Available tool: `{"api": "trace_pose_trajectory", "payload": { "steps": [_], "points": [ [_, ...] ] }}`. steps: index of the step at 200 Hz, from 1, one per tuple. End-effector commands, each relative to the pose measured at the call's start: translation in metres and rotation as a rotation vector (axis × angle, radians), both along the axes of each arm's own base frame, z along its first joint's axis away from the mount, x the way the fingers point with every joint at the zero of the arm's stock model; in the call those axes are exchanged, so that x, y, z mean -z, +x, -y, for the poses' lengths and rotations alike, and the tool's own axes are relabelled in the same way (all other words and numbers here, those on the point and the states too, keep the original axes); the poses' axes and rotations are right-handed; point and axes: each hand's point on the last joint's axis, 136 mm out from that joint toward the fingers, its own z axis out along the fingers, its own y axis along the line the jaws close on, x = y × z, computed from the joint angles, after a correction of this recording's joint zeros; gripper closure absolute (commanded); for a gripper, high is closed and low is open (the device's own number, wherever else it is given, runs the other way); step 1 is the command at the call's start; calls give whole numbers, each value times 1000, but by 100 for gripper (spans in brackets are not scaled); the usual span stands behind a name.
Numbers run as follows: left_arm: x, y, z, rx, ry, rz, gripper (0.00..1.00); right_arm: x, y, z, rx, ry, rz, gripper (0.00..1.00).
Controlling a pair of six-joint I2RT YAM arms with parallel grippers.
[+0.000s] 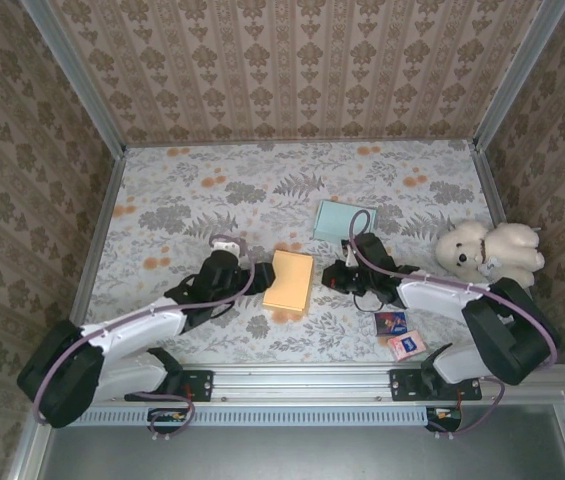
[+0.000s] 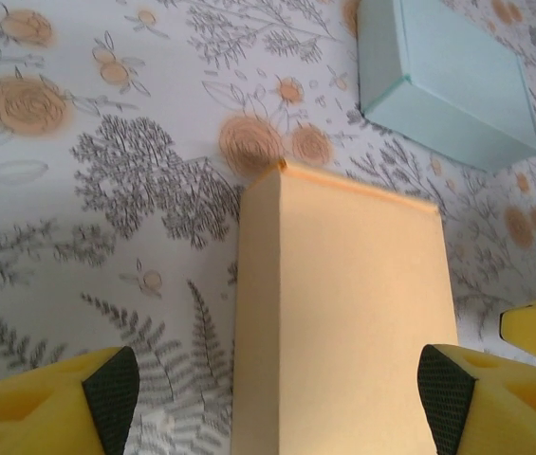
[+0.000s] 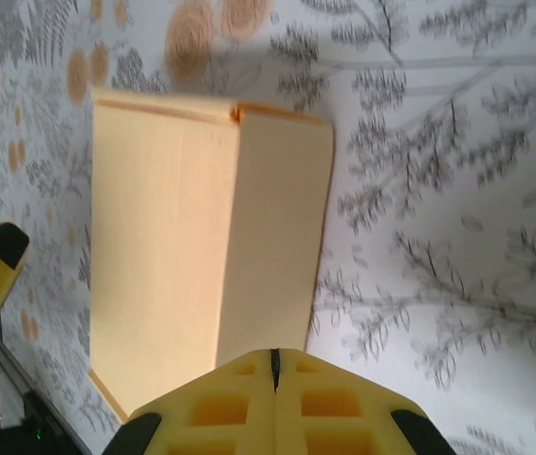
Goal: Fold the paper box
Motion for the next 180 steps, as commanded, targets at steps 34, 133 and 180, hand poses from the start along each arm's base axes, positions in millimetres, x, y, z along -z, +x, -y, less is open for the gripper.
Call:
{"api": "trace_pose_trajectory", "payload": {
  "steps": [34, 133, 180],
  "points": [
    [16, -27, -3, -2, 71, -11, 21, 22, -45, -11, -90, -83, -61, 100],
    [30, -39, 4, 14, 83, -27, 21, 47, -61, -29, -113, -92, -102, 100],
    [36, -41, 11, 27, 83, -38, 21, 55, -63, -33, -114, -83, -122, 100]
  ]
}}
